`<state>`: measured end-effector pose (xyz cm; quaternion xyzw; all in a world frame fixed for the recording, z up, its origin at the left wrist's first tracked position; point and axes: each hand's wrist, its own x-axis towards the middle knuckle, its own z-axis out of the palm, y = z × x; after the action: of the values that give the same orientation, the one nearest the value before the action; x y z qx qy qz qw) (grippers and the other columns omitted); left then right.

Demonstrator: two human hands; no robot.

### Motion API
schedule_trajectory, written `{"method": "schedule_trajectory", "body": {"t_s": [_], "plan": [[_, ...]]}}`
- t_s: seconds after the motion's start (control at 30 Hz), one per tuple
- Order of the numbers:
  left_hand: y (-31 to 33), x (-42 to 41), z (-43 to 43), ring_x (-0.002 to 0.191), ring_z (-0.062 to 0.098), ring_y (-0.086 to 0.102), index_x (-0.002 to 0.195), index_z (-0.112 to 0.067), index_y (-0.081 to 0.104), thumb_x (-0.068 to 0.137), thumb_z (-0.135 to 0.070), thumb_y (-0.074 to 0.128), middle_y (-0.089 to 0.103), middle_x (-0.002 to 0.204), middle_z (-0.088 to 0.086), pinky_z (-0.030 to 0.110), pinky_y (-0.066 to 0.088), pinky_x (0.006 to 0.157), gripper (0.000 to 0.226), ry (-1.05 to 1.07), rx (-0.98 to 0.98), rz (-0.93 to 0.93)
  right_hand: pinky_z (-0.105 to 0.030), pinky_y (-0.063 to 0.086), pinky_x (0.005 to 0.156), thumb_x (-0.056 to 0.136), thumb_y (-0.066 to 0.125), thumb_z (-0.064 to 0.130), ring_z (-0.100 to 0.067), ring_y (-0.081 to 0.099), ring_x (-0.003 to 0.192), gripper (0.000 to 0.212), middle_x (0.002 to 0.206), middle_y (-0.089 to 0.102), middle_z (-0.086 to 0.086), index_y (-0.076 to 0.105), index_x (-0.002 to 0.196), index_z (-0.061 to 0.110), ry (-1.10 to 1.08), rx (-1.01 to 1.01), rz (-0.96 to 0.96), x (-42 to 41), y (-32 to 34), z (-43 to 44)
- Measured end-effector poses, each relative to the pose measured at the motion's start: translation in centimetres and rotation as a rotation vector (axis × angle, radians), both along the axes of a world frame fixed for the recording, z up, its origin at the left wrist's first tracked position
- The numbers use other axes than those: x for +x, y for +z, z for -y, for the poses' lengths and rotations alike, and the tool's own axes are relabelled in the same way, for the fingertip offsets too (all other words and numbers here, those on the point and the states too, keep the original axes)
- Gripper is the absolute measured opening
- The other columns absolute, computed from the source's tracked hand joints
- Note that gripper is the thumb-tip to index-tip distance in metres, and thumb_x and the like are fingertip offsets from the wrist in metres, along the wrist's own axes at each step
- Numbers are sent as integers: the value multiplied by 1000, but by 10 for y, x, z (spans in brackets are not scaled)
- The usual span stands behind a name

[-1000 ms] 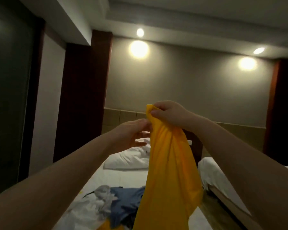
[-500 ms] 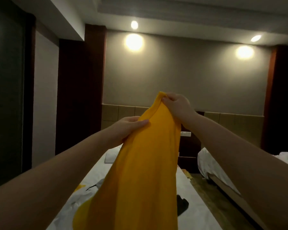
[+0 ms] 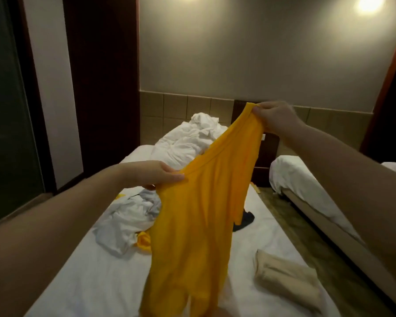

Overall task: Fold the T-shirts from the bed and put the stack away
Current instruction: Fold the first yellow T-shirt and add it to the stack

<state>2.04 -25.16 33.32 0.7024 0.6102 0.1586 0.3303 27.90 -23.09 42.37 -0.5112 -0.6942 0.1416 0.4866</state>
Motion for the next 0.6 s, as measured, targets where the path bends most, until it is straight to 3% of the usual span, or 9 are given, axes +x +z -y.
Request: {"method": "schedule_trajectory", "body": {"t_s": [0.07,0.2,0.3,0.37,0.43,0.5,0.6], "plan": [[-13,5,1,98,22,57,131,-16,51,92,-51,43,58,116,5,33,49,83,52,166,177,45,-45,40,102,98,45,30,-30,46,123,42,135,47,-13,47,135,11,13,-59,-99,1,-17,0],[-40,1,0,99,33,57,137,-18,45,99,-24,41,52,121,19,41,51,87,39,423,651,-116,-40,41,96,99,42,33,-24,49,113,40,126,52,-7,48,134,16,37,-105,-214,-5,-60,5],[-61,-5,0,103,36,52,140,-17,41,95,-14,45,43,126,20,42,46,93,46,488,676,-176,-32,42,88,98,44,32,-14,53,97,33,107,58,1,58,124,16,44,-76,-179,-13,-88,13],[-75,-3,7,110,37,50,135,-10,46,94,-11,44,46,130,19,42,43,96,42,509,677,-156,-28,42,81,98,44,31,-6,53,84,27,93,60,7,64,111,18,36,-51,-160,-13,-110,23],[-91,3,19,110,34,53,130,-11,53,94,-12,42,56,127,16,40,46,92,38,525,653,-96,-33,45,81,98,43,31,-12,56,82,22,92,62,-1,63,97,21,-4,-67,-204,-9,-142,34],[-112,9,35,110,31,54,127,-18,58,95,-15,42,59,126,12,33,43,86,36,539,581,-40,-43,47,81,98,44,32,-27,58,83,30,93,63,-16,64,92,10,-107,-97,-250,-4,-184,47],[-148,15,63,108,29,55,121,-21,63,95,-14,44,61,124,9,29,40,80,33,511,447,-38,-34,35,57,98,45,25,-26,46,64,37,69,52,-18,57,78,-4,-230,-153,-204,1,-242,68]]}}
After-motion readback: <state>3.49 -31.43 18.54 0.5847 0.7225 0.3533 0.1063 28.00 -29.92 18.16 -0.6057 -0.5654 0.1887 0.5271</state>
